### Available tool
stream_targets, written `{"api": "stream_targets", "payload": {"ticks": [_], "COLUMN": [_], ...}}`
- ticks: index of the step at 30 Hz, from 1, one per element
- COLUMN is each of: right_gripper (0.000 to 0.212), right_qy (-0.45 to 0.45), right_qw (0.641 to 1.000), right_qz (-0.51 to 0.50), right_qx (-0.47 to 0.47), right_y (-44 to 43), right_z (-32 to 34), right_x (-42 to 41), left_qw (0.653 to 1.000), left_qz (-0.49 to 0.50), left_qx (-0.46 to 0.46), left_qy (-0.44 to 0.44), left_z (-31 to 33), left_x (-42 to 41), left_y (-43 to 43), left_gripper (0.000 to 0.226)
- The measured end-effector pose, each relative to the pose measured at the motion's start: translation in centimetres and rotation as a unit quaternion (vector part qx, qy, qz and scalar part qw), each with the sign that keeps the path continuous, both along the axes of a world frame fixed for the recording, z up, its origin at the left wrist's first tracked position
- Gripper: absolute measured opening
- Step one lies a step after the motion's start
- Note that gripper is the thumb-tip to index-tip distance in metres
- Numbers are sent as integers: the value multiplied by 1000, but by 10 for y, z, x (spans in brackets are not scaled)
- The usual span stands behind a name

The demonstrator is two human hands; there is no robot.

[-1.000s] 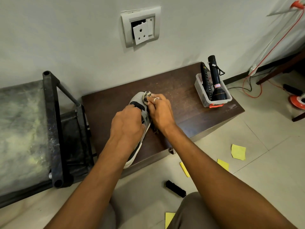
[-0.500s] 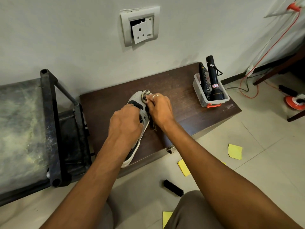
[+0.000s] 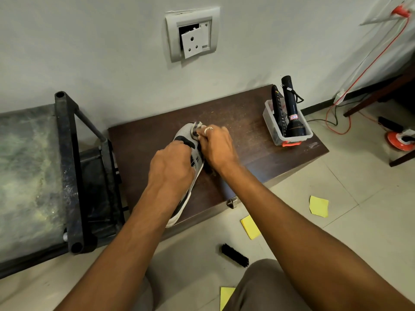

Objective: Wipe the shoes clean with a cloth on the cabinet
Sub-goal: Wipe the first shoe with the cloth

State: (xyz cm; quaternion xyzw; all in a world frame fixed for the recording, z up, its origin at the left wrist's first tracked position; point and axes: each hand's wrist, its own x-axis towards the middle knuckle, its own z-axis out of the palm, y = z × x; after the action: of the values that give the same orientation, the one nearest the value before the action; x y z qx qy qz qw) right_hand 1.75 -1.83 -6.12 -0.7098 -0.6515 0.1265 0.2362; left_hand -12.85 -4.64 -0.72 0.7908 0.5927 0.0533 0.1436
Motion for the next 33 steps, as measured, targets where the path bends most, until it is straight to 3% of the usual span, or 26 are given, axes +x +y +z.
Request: {"api": "stream_targets", "payload": {"ticks": [4,12,17,24,28,33], "right_gripper": [21,24,27,18,19,24], "right_qy": [-11,138,71,-17,10,38], "right_qw": [1000,990,997,1000,999,998], "right_qz": [12,-10,18,-12,-13,25], "right_qx": [-15,-20,9,-10,-41,-33], "right_y": [13,-43,-60,-2,-6,-48], "right_z": [6,-5,-5,8,4,1], "right_x": [-2,-4,-8,-6,-4,-1], "left_qw": [1000,999,997,997,996,995], "left_qz": [8,36,45,40,46,62], "left_qx": [-2,-17,-28,-27,-27,-29], "left_qy": [-16,-31,-59,-68,-68,-76], "left_z": [0,4,9,13,13,15], "left_x": [-1,0,0,-3,-2,-1], "left_y": [1,-2,-3,-4,-5,-6], "left_gripper": [35,35,31,44,42,24]}}
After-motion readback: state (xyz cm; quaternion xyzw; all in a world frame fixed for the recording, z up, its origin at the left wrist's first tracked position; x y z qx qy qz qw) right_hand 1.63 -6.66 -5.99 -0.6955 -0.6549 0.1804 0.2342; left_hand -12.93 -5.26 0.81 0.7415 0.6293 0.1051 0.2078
